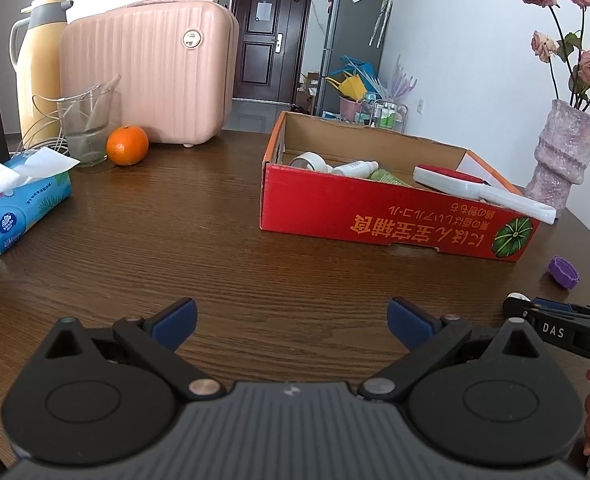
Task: Organize rigid objects
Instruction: 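Move the right tool to the white cap and close on it, then move the left tool to the purple cap and close on it while the right tool holds the white cap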
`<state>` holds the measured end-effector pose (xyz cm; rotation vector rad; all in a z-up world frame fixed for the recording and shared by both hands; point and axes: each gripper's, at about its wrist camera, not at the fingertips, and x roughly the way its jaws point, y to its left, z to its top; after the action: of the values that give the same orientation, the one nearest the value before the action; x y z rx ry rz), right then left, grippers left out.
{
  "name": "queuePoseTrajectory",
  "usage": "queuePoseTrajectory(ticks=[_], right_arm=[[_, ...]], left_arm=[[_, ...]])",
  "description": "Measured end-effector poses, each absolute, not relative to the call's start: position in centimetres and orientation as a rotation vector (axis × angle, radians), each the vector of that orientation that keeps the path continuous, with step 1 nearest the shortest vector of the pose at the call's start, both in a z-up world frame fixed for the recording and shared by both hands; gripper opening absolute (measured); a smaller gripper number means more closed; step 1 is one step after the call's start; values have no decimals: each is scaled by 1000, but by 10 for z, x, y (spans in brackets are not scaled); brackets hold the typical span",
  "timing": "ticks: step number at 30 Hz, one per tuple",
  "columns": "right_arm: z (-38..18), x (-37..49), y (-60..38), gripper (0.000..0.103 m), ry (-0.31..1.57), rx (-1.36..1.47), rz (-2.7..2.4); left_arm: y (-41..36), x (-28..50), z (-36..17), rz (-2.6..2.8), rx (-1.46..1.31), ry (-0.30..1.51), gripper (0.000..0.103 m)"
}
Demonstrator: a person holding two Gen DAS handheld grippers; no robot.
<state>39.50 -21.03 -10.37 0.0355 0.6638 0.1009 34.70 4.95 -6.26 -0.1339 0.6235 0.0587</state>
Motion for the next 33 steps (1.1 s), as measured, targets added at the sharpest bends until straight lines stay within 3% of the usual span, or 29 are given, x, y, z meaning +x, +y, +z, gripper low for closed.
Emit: queuePoseTrajectory(ticks=[23, 33], right_arm=[[-71, 353, -272, 39, 466, 169, 12], [-63, 344, -314, 39, 417, 209, -17]], left_arm=[[44, 348, -66, 91, -109, 619, 103], [-10, 356, -55, 55, -57, 590, 103]])
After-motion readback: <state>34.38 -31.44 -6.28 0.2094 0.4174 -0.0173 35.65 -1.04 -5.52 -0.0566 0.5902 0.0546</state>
